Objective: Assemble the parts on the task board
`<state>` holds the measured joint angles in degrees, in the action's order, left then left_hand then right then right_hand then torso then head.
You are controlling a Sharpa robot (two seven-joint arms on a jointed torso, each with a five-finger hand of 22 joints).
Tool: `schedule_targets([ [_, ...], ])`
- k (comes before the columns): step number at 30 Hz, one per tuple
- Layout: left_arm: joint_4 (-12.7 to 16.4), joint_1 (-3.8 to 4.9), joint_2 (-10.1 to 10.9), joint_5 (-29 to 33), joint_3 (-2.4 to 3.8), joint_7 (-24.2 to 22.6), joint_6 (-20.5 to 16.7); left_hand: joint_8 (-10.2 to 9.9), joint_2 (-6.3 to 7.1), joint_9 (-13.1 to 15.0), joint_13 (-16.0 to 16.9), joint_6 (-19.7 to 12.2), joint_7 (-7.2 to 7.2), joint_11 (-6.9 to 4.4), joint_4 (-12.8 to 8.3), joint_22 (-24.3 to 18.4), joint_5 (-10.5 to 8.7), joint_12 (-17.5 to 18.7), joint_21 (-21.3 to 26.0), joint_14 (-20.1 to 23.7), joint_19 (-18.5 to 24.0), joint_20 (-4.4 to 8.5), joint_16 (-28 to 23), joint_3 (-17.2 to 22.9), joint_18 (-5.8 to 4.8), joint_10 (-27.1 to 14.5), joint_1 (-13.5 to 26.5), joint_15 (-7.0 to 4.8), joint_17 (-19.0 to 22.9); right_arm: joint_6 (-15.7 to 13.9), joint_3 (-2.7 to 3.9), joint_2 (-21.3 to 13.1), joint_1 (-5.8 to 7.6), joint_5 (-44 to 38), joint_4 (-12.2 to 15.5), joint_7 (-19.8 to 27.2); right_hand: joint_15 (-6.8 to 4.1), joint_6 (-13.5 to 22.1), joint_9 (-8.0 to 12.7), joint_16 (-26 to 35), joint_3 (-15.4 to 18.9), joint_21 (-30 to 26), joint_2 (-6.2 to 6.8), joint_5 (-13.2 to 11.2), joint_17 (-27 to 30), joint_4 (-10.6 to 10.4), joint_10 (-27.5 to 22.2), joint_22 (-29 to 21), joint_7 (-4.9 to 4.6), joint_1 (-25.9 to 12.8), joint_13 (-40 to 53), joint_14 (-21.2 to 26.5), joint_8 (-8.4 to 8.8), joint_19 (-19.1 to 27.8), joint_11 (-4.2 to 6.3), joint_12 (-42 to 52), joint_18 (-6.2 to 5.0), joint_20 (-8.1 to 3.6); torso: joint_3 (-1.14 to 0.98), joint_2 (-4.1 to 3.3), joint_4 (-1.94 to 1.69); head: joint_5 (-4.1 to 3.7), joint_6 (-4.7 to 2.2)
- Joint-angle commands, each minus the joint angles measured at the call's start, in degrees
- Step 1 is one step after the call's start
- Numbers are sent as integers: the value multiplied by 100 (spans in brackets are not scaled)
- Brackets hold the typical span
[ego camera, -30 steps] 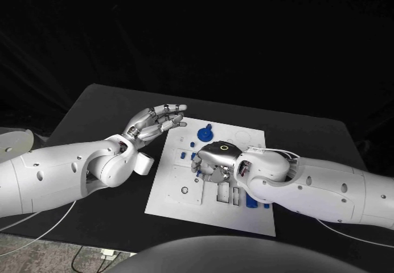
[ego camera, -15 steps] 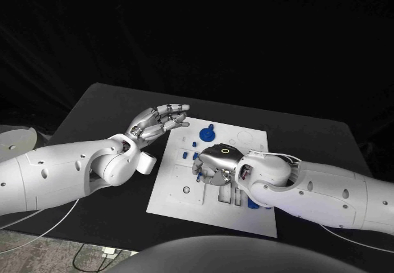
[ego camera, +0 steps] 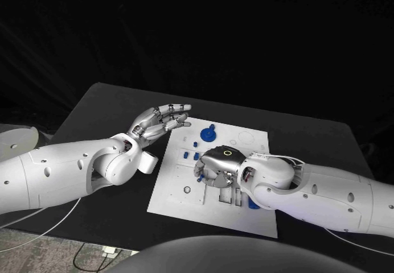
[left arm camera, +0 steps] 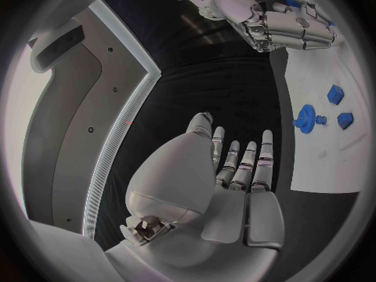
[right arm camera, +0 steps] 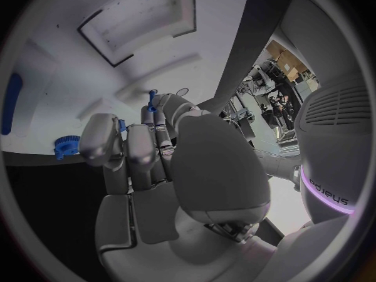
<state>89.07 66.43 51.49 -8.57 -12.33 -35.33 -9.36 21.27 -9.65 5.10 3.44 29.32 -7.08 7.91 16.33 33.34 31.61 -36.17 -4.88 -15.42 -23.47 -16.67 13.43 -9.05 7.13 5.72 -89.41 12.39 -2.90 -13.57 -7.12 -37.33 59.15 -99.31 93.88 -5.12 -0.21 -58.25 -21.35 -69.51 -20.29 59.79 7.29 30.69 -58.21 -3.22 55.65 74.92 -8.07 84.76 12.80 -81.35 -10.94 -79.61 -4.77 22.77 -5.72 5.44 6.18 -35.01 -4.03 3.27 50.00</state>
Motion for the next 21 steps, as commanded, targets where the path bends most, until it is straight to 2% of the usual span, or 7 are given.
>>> schedule_targets([
  [1, 1, -2, -15, 26, 4, -12, 127, -21, -16, -5, 3, 18, -31, -12, 3, -7, 30, -12, -34, -29, -51, 2, 23, 27, -26, 28, -24, -4, -6, 138, -2, -2, -12, -79, 15, -30, 13, 19, 9, -2, -6, -23, 52, -40, 11, 28, 32, 750, 7, -13, 6, 24, 24, 12, 4, 15, -4, 18, 5, -4, 4, 1, 0],
  [16, 10, -4, -1, 26, 4, 48, 151, -20, -18, -5, 2, 27, -55, -23, 1, -15, 32, -7, -34, -24, -56, 2, 25, 35, -27, 23, -31, -1, -4, 116, -2, 60, -32, -105, -67, -26, 16, 34, 20, 4, -6, -32, 52, -77, 23, 32, 34, 747, 3, -25, 4, 38, 48, 23, 0, 14, -6, 21, 2, 2, -4, 6, 0],
  [21, 19, -4, 13, 26, 4, 57, 148, -19, -19, -5, 2, 33, -64, -28, 0, -17, 32, -11, -34, -26, -58, 2, 29, 37, -27, 23, -34, -1, -4, 118, -2, 93, -45, -146, -99, -32, 21, 47, 31, 23, -7, -71, 55, -115, 53, 38, 13, 736, 0, -35, -1, 59, 71, 46, -6, 2, -13, 25, 1, 2, -18, 6, 0],
])
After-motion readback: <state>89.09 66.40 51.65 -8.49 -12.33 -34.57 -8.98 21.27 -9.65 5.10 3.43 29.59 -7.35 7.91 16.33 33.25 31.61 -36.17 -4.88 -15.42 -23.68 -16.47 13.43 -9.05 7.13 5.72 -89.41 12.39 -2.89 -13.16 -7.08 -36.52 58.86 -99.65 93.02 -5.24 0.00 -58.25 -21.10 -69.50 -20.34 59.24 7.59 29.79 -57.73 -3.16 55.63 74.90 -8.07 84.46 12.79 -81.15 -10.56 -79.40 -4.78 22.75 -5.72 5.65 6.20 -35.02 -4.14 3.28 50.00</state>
